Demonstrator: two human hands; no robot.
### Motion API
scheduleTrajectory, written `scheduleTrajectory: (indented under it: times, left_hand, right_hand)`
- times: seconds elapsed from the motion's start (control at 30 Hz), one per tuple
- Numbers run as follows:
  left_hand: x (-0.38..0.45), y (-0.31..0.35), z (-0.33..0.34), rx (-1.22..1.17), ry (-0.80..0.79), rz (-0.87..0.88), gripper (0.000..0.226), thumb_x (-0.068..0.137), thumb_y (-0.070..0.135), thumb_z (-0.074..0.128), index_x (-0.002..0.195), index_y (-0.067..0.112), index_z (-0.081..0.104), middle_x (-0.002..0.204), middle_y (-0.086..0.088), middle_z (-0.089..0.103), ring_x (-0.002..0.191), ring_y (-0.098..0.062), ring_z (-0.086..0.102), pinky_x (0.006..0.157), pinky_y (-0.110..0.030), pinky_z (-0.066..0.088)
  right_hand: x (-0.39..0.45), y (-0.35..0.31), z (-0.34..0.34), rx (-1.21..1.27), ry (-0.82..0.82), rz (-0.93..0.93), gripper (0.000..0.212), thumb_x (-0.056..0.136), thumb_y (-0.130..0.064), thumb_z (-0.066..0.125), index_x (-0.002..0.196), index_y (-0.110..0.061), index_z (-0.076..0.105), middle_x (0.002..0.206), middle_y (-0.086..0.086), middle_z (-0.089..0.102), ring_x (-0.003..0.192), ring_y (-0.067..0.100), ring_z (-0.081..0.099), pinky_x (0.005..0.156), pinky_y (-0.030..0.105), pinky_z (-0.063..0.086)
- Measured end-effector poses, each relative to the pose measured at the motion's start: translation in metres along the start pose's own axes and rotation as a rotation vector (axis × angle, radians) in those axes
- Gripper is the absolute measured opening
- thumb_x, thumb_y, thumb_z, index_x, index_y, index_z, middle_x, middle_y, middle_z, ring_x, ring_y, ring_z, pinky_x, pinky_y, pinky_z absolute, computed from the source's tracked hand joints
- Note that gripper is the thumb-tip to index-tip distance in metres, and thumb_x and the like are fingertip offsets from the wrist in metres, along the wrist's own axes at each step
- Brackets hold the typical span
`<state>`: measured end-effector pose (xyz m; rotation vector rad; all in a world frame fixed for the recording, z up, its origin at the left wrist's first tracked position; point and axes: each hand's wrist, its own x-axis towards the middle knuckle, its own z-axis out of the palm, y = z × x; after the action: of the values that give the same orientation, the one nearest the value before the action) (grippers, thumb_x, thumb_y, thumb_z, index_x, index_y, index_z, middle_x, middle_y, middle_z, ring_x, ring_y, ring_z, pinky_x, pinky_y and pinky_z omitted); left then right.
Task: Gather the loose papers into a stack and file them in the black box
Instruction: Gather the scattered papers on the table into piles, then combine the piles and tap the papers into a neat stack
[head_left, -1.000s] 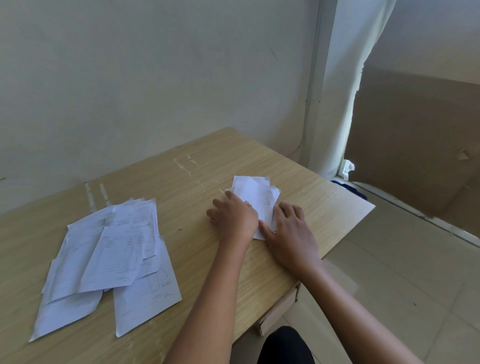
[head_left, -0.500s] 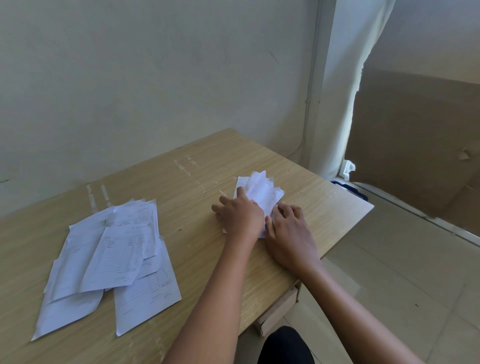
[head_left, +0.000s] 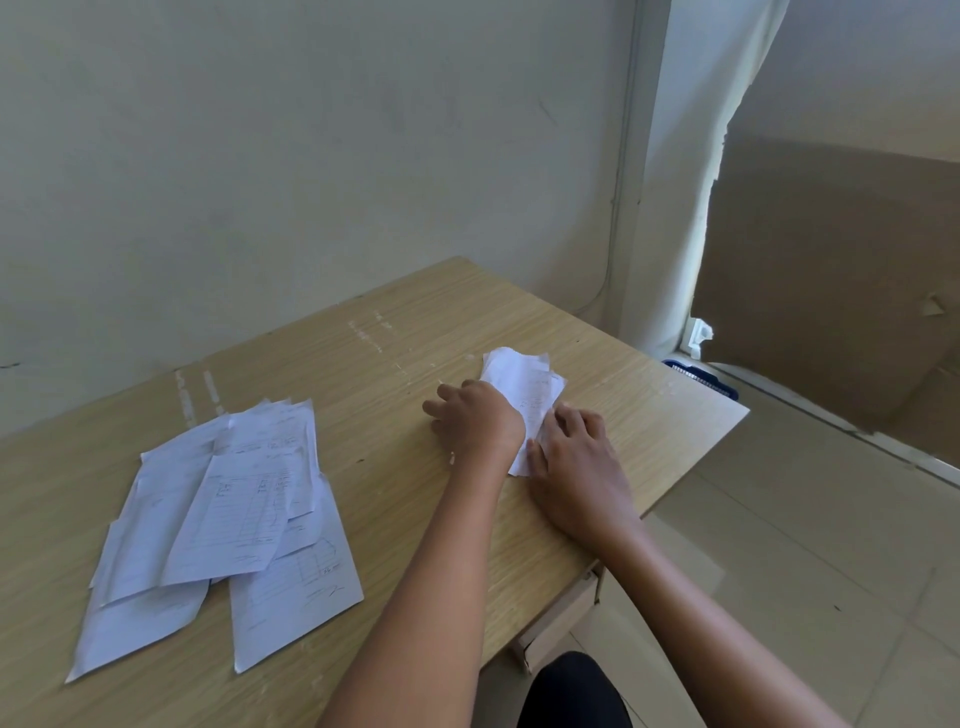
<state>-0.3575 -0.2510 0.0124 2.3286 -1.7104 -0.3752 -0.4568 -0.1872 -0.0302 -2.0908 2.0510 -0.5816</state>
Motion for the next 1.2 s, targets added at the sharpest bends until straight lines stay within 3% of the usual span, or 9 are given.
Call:
scheduleTrajectory:
  times: [0.27,0.4,0.53,0.67,0.83,0.9,1.0,1.1,1.2]
  left_hand:
    - [0.024,-0.014,-0.01,-0.338,-0.109,0.026,0.055,0.095,0.03,0.064,0.137,-0.003,0.046,0.133,-0.015,0.062,0.119,-0.032,0.062,0.079,-0.03,0.045]
    - [0.023,-0.036,-0.016,-0.633,-0.167,0.039,0.047,0.095,0.033,0.067,0.128,0.002,0.055,0.121,-0.012,0.067,0.108,-0.03,0.067,0.088,-0.039,0.057]
    - [0.003,-0.073,-0.033,-0.983,-0.156,0.144,0.042,0.094,0.029,0.071,0.129,0.013,0.053,0.118,-0.005,0.07,0.104,-0.02,0.071,0.082,-0.037,0.061]
    - [-0.026,-0.124,-0.057,-1.093,-0.083,0.205,0.054,0.09,0.034,0.075,0.134,0.028,0.044,0.114,0.007,0.071,0.097,-0.005,0.073,0.075,-0.026,0.062]
    - [-0.05,-0.195,-0.089,-0.907,0.194,0.203,0.046,0.091,0.046,0.066,0.129,0.033,0.042,0.116,0.016,0.066,0.103,-0.002,0.067,0.073,-0.021,0.056]
    - [-0.054,-0.221,-0.1,-0.944,0.21,0.172,0.037,0.092,0.054,0.053,0.119,0.029,0.047,0.112,0.007,0.068,0.104,-0.011,0.067,0.078,-0.03,0.058]
    - [-0.059,-0.254,-0.111,-0.835,0.435,0.186,0.018,0.101,0.04,0.047,0.093,0.028,0.036,0.085,0.004,0.058,0.072,0.005,0.061,0.061,-0.015,0.051]
    - [-0.059,-0.27,-0.11,-0.811,0.547,0.196,0.021,0.105,0.024,0.048,0.099,0.025,0.028,0.083,0.009,0.052,0.065,0.008,0.057,0.052,-0.01,0.042]
    - [-0.056,-0.275,-0.1,-0.839,0.487,0.059,0.022,0.101,0.026,0.057,0.108,0.025,0.037,0.086,0.015,0.06,0.072,0.003,0.063,0.056,-0.016,0.044]
  right_hand:
    - [0.001,0.003,0.002,0.08,0.048,0.005,0.049,0.104,-0.042,0.037,0.14,-0.012,0.049,0.148,0.004,0.045,0.141,0.022,0.026,0.113,0.035,0.034]
    - [0.001,0.002,-0.002,0.245,0.004,0.043,0.049,0.103,-0.048,0.037,0.137,-0.016,0.053,0.151,0.003,0.043,0.144,0.019,0.02,0.111,0.034,0.03]
    - [0.006,-0.024,-0.021,0.769,-0.037,0.18,0.068,0.099,-0.056,0.048,0.149,-0.01,0.044,0.15,0.01,0.048,0.143,0.025,0.039,0.115,0.044,0.036]
    - [0.003,-0.08,-0.034,1.322,-0.162,0.072,0.035,0.101,-0.039,0.056,0.125,-0.014,0.063,0.116,0.005,0.074,0.105,0.018,0.073,0.083,0.035,0.06]
    - [-0.003,-0.154,-0.028,1.206,-0.11,-0.067,0.021,0.104,-0.021,0.052,0.114,-0.008,0.065,0.109,0.009,0.074,0.098,0.02,0.07,0.078,0.033,0.057]
    - [-0.006,-0.181,-0.025,1.144,-0.091,-0.141,0.017,0.103,-0.018,0.055,0.114,-0.01,0.065,0.108,0.007,0.074,0.095,0.019,0.069,0.076,0.029,0.054]
    - [-0.009,-0.219,-0.017,1.123,-0.119,-0.286,0.017,0.1,-0.014,0.058,0.116,-0.02,0.061,0.108,0.0,0.072,0.097,0.015,0.069,0.079,0.029,0.057]
    - [-0.009,-0.245,-0.003,1.129,-0.099,-0.303,0.02,0.098,-0.014,0.061,0.113,-0.026,0.056,0.103,-0.003,0.071,0.088,0.009,0.069,0.07,0.019,0.055]
    - [-0.01,-0.249,0.022,1.071,-0.104,-0.214,0.025,0.095,-0.016,0.064,0.117,-0.024,0.053,0.098,-0.006,0.069,0.082,0.006,0.067,0.066,0.019,0.052]
